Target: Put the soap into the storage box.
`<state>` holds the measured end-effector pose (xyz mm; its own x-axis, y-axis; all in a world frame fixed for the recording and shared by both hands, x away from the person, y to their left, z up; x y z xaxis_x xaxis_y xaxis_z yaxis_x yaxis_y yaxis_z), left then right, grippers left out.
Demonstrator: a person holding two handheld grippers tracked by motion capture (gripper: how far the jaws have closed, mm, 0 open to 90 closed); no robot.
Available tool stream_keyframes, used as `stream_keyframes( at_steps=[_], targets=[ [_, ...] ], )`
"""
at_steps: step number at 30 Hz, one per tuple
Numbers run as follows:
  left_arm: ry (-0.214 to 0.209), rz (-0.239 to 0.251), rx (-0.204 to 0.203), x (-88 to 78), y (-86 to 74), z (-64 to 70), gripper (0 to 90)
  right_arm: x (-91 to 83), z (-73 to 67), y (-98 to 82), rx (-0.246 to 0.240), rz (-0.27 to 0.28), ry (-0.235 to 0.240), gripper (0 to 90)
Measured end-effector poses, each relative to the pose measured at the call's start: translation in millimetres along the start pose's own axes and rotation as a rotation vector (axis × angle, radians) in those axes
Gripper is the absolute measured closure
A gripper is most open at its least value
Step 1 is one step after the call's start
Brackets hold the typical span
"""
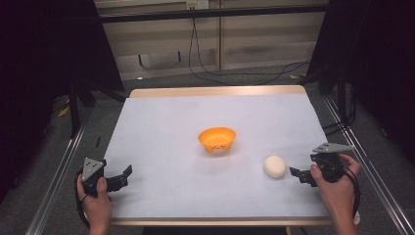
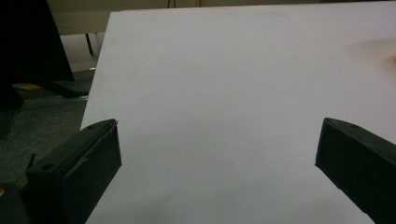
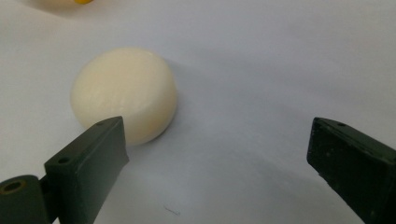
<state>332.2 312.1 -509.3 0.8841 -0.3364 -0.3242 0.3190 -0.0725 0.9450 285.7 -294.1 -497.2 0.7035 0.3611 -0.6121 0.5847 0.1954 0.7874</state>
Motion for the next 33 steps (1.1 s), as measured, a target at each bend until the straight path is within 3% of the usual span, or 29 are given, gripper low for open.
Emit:
stream_keyframes(
  at_steps=[12,33],
  targets=[
    [-0.001,-0.002,-0.005,-0.1,0.0,-1.1,0.0,8.8,-14.2,10.1,-0.009,-0.003,0.05,4.1],
    [-0.003,-0.003,-0.004,0.2,0.0,-0.7,0.1,24.1,-32.7,17.2,0.011,-0.03,0.085,3.3]
  ],
)
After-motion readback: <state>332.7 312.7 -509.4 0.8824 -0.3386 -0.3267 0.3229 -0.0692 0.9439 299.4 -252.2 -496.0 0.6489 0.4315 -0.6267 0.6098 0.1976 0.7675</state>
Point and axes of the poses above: each handheld gripper's, and its own axes: x roughly forward along the jaws, y roughly out of its top, z roughly to its right, the point moved 6 cm from there along x, roughly forward along the jaws, and after that the axes turned 7 degrees about z, right-handed, at the moved point
